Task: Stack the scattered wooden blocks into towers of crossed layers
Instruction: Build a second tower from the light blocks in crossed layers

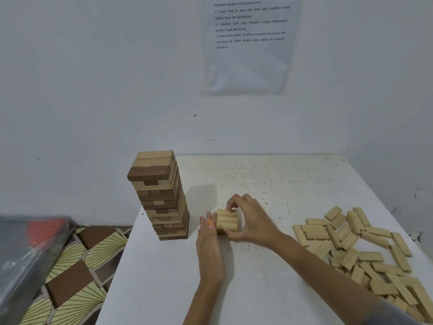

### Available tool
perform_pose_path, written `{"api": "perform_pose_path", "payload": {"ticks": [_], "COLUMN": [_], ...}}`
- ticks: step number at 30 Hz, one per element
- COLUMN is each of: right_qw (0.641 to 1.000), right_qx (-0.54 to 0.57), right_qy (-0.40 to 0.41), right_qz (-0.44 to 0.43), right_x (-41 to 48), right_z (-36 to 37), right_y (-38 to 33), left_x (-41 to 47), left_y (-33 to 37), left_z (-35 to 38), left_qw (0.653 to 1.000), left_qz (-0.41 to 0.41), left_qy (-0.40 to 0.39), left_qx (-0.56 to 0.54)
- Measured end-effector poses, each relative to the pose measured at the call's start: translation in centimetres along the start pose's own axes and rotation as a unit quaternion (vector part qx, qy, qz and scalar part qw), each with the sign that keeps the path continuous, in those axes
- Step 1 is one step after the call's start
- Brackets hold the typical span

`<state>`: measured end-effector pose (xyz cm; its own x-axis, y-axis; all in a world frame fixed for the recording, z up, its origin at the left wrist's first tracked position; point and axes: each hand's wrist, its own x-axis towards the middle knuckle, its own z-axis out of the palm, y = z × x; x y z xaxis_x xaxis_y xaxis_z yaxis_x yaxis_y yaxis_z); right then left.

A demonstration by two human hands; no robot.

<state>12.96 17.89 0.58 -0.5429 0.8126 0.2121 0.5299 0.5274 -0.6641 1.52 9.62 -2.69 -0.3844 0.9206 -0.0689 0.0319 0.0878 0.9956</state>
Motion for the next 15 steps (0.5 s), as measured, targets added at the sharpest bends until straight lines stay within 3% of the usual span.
{"api": "perform_pose_path", "payload": {"ticks": [4,9,15], "right_qw": [1.000,0.999,0.999], "right_qx": [-0.017,-0.017,-0.035], "right_qy": [-0.015,-0.017,-0.018], "right_qz": [0.013,0.021,0.024], "right_x": [0.7,0.8,0.6], "right_z": [0.4,0.6,0.4], "right_y": [0.4,0.3,0.0], "left_x": [0.1,0.0,-0.7], "left_y": [-0.9,-0.9,0.5], "left_z": [0.2,0.3,0.3], "left_qw": [0.989,1.000,0.996], "left_qz": [0.055,0.002,0.022], "left_qy": [0.028,0.019,-0.004], "left_qx": [0.137,0.021,0.084]}}
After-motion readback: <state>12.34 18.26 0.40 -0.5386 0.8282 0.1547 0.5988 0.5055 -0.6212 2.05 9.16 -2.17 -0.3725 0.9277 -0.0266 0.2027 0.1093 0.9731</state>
